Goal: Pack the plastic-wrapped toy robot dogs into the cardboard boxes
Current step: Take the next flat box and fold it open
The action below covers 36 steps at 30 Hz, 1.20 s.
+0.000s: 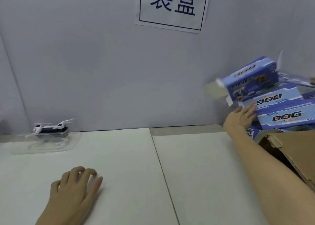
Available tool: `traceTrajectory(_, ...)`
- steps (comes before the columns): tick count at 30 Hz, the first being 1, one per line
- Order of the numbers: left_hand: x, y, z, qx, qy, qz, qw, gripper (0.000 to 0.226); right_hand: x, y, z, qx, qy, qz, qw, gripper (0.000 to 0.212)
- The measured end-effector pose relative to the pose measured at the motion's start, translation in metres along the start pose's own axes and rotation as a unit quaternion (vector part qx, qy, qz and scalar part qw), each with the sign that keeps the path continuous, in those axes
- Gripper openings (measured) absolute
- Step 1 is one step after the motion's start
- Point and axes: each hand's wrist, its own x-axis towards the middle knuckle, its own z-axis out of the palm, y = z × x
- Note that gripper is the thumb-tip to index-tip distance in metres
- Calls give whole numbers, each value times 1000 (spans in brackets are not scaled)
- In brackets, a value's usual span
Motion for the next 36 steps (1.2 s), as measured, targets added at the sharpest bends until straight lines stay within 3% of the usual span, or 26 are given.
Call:
traceTrajectory(4,1,4,-2,16,4,-10,1000,71,4,-1,13,108,-8,15,994,76)
traceTrajectory(6,0,6,-1,24,7,-9,1000,72,-6,-14,15,272,-5,-4,962,72)
traceTrajectory(8,1,6,-2,25,7,-8,1000,72,-20,-32,14,534,-19,-8,845,62)
traceTrajectory(10,1,4,-2,18,1,-4,1000,69,-34,-53,7,700,-76,45,709,57)
traceTrajectory(12,-1,2,-2,15,0,3,1000,67,-46,-74,0,759,-141,93,629,41)
traceTrajectory(13,-1,2,-2,15,-1,6,1000,67,-51,-83,-1,763,-170,99,616,39)
traceTrajectory(15,-1,3,-4,21,-2,10,1000,62,-61,-99,-2,746,-167,92,638,42)
traceTrajectory(16,-2,4,-4,23,-3,11,1000,59,-65,-105,1,712,-137,79,684,40)
traceTrajectory(18,-5,2,-6,20,-7,16,1000,58,-71,-108,7,559,-68,20,826,28)
traceTrajectory(19,-5,1,-7,21,-9,19,1000,58,-71,-105,10,427,-34,-30,903,30)
traceTrajectory(20,-6,1,-9,21,-14,23,999,63,-70,-97,10,275,-5,-82,958,36)
traceTrajectory(21,-5,1,-10,20,-17,25,999,70,-68,-88,8,148,31,-122,981,40)
traceTrajectory(23,-4,4,-10,24,-11,29,999,78,-62,-70,5,30,124,-192,973,39)
traceTrajectory(26,-2,8,-10,49,-16,27,998,76,-72,-65,3,15,219,-361,906,32)
traceTrajectory(28,-3,7,-12,62,-19,28,997,77,-97,-78,0,50,151,-430,889,24)
traceTrajectory(32,-8,13,-20,96,-15,44,994,78,-164,-109,4,276,-34,-413,867,21)
traceTrajectory(36,-14,17,-32,75,17,96,992,70,-244,-139,0,559,-270,-275,734,19)
